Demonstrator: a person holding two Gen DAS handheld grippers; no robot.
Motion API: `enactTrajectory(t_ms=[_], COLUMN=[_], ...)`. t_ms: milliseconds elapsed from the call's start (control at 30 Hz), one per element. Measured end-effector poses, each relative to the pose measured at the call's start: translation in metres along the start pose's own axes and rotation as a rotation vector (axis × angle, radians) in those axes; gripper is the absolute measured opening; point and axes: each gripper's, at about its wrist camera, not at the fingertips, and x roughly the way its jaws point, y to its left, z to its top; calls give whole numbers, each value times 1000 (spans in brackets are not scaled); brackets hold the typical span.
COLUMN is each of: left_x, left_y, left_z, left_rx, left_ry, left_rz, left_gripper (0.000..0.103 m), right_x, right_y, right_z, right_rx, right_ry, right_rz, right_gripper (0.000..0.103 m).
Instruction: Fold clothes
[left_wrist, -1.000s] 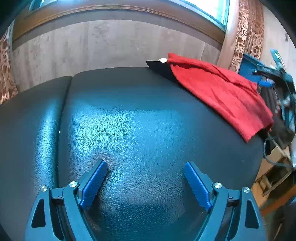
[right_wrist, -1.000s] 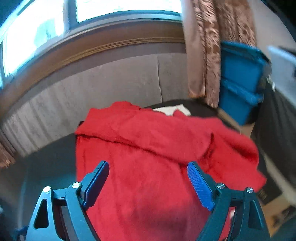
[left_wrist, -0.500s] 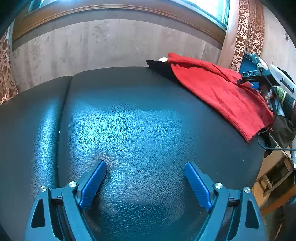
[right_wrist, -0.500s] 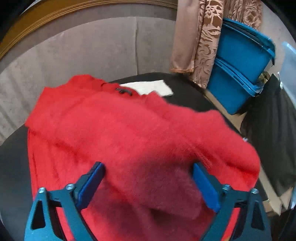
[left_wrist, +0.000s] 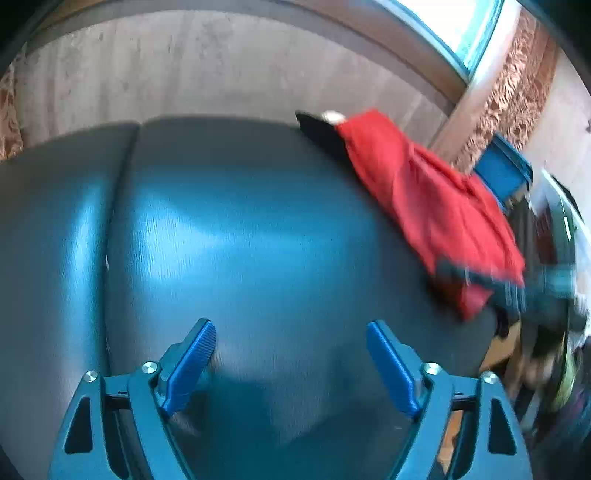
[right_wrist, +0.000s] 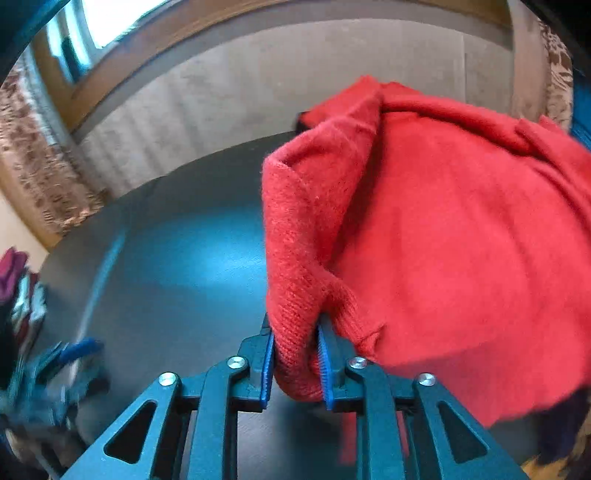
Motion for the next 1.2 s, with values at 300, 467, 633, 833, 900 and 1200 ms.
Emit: enactTrajectory(t_ms=[300,467,633,833,900,1200], left_x=[34,88,141,204,202,78], left_y=[-58,-119,-152,-155,-143,-11], left_z=[95,128,129,123,119,114], left_rx=[10,126,253,246,179,-225], left_ry=[-57,-28,11,219,210,6], left_rz=[-106,-124,-83,-75,-79,-291], left_gripper=[85,85,85,20,6,4], right_x=[-27,-24,-19,-12,-13,-17], right_y=[-52,-59,-49,-46,-42,-26], right_z=[-35,-41,-39,-42,-46,-53], right_rx=[205,210,191,177,148,91], right_ry=[-78,-109,-151,-220,-248,-263], right_rz=[25,53,95,190,187,127], right_gripper=[59,67,84,102,103,103])
